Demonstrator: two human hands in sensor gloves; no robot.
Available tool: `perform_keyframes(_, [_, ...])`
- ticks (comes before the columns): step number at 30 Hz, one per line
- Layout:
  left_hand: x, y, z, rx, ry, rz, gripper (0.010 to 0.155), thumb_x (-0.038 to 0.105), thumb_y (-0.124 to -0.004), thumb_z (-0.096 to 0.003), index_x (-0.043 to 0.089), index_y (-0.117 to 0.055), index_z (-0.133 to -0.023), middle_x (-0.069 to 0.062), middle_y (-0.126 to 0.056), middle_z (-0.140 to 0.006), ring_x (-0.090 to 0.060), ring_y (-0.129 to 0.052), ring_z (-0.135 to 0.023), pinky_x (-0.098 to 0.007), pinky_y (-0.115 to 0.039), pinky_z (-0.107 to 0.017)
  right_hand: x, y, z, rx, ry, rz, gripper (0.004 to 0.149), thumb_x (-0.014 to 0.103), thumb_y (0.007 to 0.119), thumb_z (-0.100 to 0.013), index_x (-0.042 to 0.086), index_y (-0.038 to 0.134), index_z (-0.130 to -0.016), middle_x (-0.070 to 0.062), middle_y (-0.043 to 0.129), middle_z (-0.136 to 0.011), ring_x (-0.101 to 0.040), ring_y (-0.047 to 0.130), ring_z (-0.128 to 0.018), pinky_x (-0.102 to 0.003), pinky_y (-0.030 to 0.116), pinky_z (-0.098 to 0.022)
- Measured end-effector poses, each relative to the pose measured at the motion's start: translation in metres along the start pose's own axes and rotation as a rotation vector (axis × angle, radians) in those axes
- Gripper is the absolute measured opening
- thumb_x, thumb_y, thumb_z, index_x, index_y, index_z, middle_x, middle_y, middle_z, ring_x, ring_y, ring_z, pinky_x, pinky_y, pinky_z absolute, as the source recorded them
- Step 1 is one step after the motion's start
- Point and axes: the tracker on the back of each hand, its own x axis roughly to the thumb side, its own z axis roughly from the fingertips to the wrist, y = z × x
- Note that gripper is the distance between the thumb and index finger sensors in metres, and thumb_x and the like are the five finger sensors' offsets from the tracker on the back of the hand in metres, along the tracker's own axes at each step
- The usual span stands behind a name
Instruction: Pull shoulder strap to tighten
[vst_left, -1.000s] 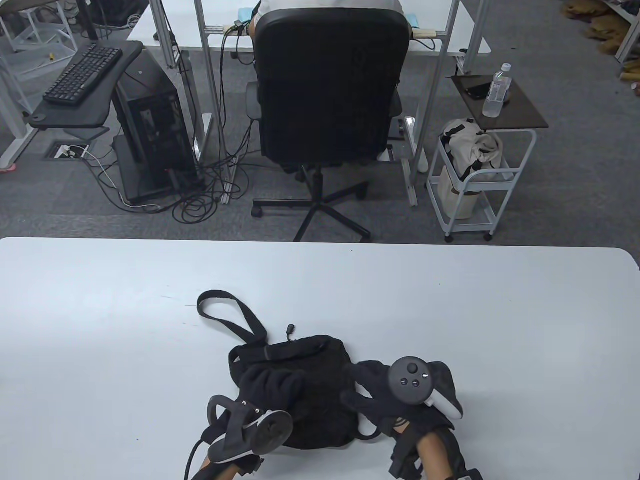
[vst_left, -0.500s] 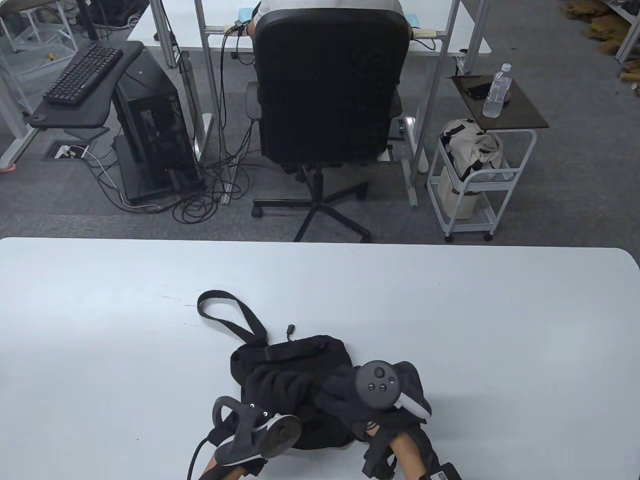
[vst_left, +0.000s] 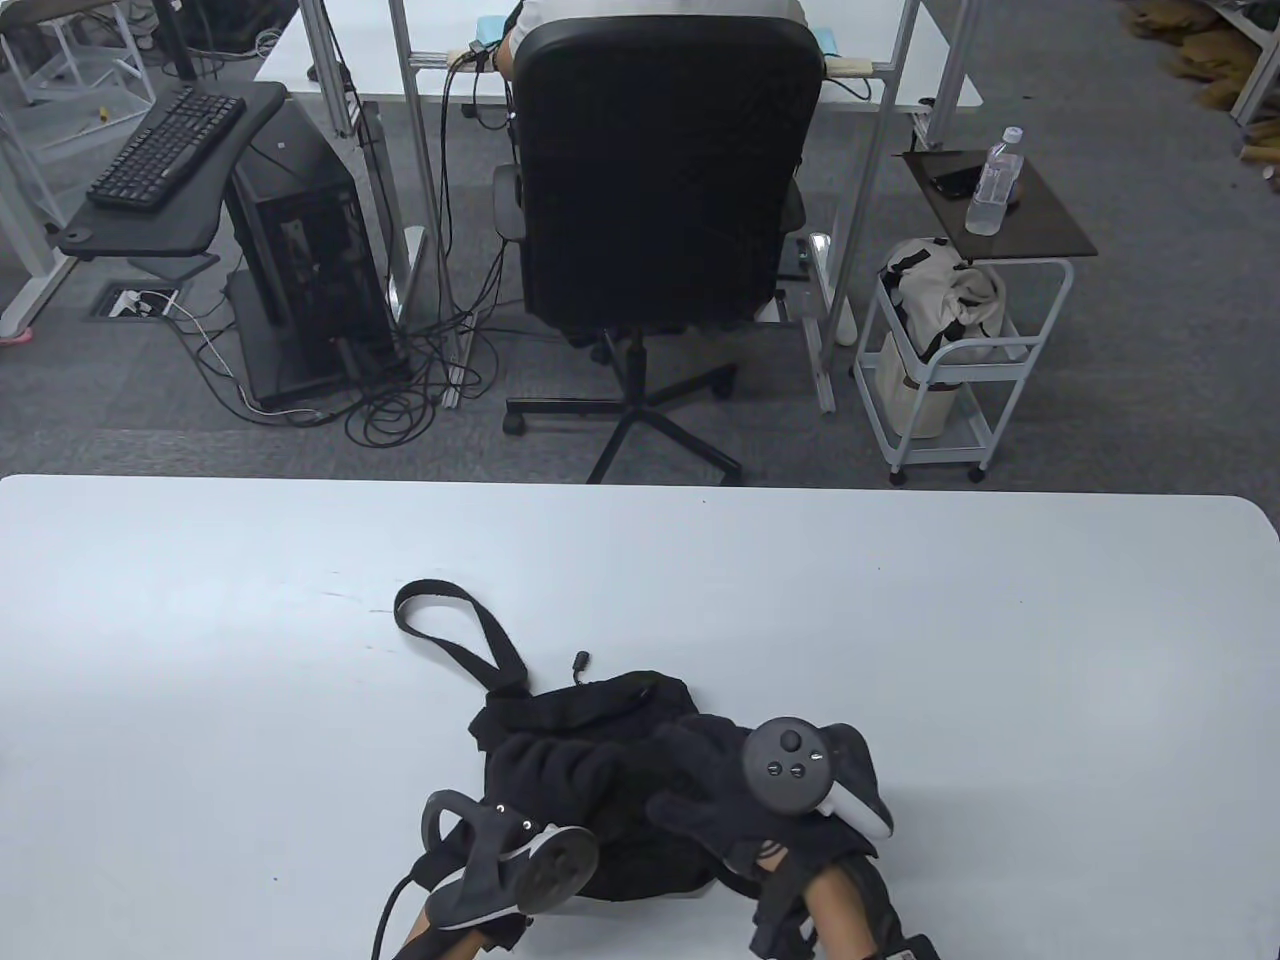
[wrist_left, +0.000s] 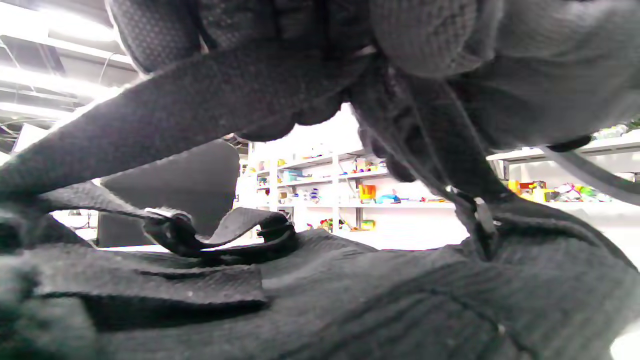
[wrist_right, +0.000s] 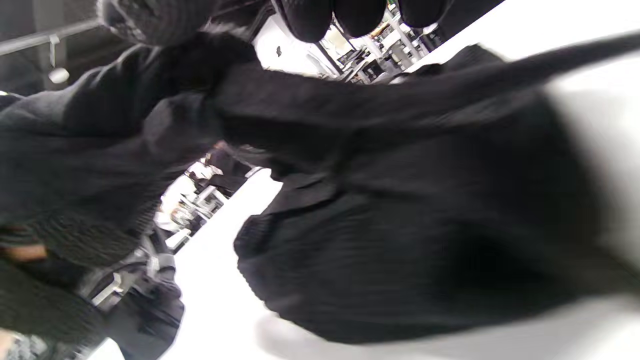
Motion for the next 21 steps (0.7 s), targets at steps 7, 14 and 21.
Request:
perform_keyframes(7, [-0.009,-0.004,-0.003,-0.014,0.045,0.052,0.065,0.051,-0.065,-0.0476,0.023,-0.063,-0.107,0.001,-0.082,-0.100,-0.023,-0.090,-0.093,-0.059,-0.068,-0.074,0.013,0.002,-0.004,-0.066,-0.007,0.118,0.035,0.044,0.069,-0.052,0.018,0.086,-0.069,-0.009,0.084,-0.072,-0.038,0.077,-0.067,-0.063,0.058,-0.064])
perform_keyframes(14, [-0.026,-0.003,-0.001,-0.006,0.113,0.046,0.065,0.052,-0.064,-0.0474,0.026,-0.064,-0.107,0.002,-0.082,-0.102,-0.024,-0.088,-0.097,-0.059,-0.067,-0.075,-0.016,-0.025,0.019,-0.032,0.027,0.093,0.034,0.043,0.071,-0.052,0.018,0.088,-0.070,-0.009,0.083,-0.074,-0.039,0.076,-0.070,-0.064,0.056,-0.065])
perform_keyframes(21, [-0.025,0.003,0.001,0.010,0.111,-0.001,0.065,0.051,-0.065,-0.0475,0.025,-0.063,-0.107,0.002,-0.081,-0.102,-0.025,-0.086,-0.097,-0.058,-0.066,-0.075,-0.036,-0.036,0.034,0.102,0.154,0.131,0.034,0.045,0.074,-0.051,0.025,0.090,-0.073,-0.010,0.080,-0.086,-0.042,0.073,-0.078,-0.069,0.050,-0.067])
